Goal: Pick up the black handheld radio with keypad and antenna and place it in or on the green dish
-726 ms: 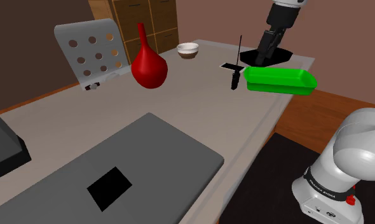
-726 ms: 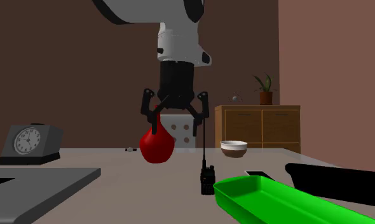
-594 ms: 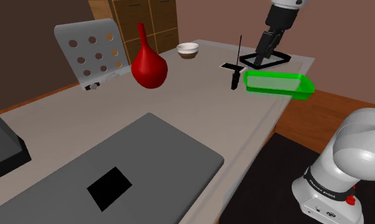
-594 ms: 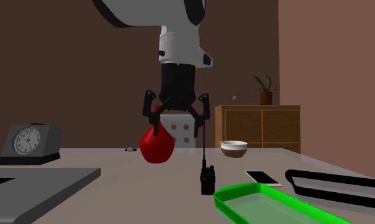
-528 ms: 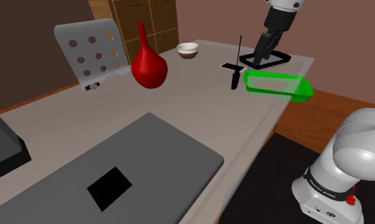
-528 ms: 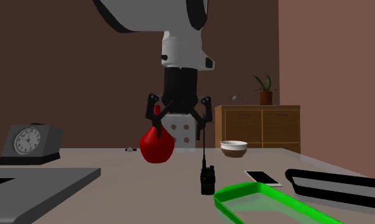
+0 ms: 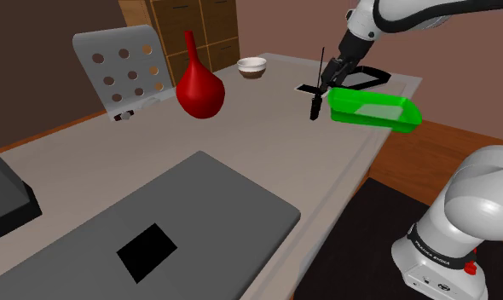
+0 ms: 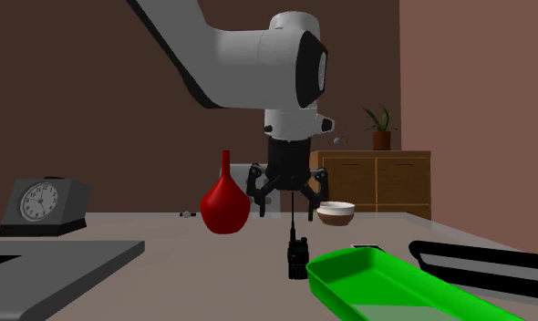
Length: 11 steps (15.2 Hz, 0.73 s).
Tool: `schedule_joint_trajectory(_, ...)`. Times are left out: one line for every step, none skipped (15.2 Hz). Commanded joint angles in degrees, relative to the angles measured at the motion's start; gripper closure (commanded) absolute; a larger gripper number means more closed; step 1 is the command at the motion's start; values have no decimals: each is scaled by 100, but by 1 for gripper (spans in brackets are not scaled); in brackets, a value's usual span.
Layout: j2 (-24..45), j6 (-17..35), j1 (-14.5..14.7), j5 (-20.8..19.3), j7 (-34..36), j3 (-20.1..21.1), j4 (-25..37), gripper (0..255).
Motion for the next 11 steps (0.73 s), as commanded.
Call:
schedule_joint_trajectory(221, 605, -51, 23, -31, -128, -90, 0)
schedule_joint_trajectory(352, 899, -65, 48, -46, -189, -124, 0)
schedule_joint_trajectory(412, 1028, -70, 61, -54, -216, -135, 0)
schedule_joint_trajectory(460, 1112, -61, 68, -59, -221, -171, 0)
schedule_joint_trajectory(511, 1197, -52, 76, -65, -226, -206, 0)
schedule_joint_trajectory(562, 1282, -43, 84, -70, -231, -239, 0)
schedule_joint_trajectory(615, 1367, -33, 94, -77, -237, -271, 0)
schedule_joint_trajectory(670, 1453, -23, 103, -83, -242, -302, 0)
schedule_joint_trajectory(726, 1538, -12, 113, -91, -248, -331, 0)
schedule_joint_trajectory(784, 1623, -1, 124, -98, -254, -359, 0)
schedule_joint_trajectory(817, 1673, 6, 131, -103, -258, -375, 0)
